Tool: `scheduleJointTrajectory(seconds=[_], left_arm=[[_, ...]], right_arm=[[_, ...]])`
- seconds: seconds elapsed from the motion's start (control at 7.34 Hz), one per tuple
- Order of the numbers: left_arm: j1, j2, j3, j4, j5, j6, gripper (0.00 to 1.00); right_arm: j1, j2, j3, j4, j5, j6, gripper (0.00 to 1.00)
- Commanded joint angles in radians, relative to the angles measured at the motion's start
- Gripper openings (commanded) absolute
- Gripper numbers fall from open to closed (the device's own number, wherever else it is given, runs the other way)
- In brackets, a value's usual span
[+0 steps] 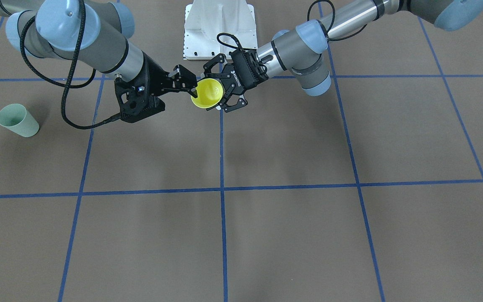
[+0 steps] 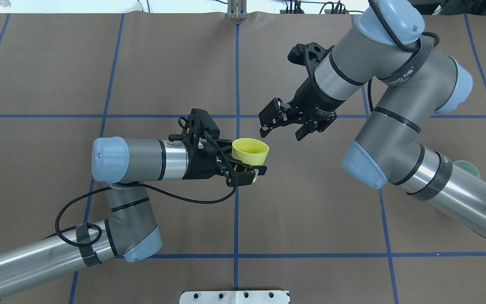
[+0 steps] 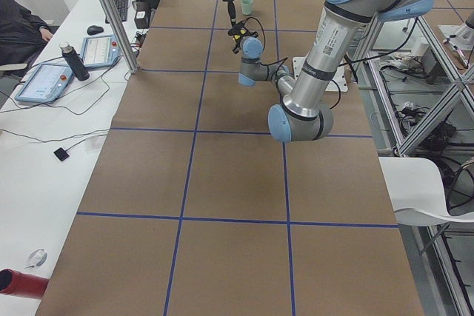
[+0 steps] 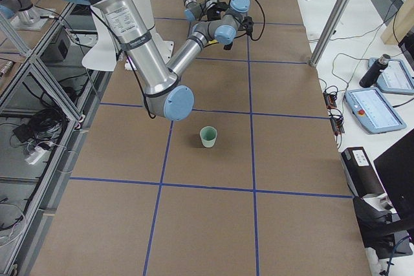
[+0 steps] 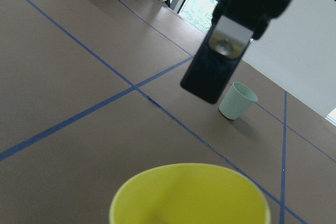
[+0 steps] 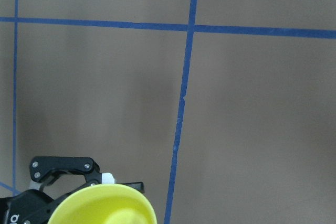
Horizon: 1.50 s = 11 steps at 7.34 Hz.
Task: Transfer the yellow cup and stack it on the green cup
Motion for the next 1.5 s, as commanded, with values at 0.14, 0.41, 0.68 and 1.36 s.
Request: scheduleJointTrajectory(seconds=[0.14, 0.41, 0.68, 1.36], left_arm=[[0.037, -0.004, 0.002, -0.001, 0.025, 0.009, 0.0], [0.042, -0.004, 0.0, -0.014, 0.023, 0.009, 0.0], [0.054, -0.02, 0.0, -0.014, 0.023, 0.008, 0.0], [0.053, -0.021, 0.011, -0.014, 0.02, 0.02, 0.0]], right_arm=[[-0.008, 0.001, -0.013, 0.0, 0.052, 0.003, 0.96], [-0.008, 0.001, -0.025, 0.0, 0.052, 0.003, 0.9], [-0.017, 0.001, -0.031, 0.0, 0.061, 0.003, 0.85], [-0.054, -0.002, -0.042, 0.0, 0.081, 0.003, 0.78]])
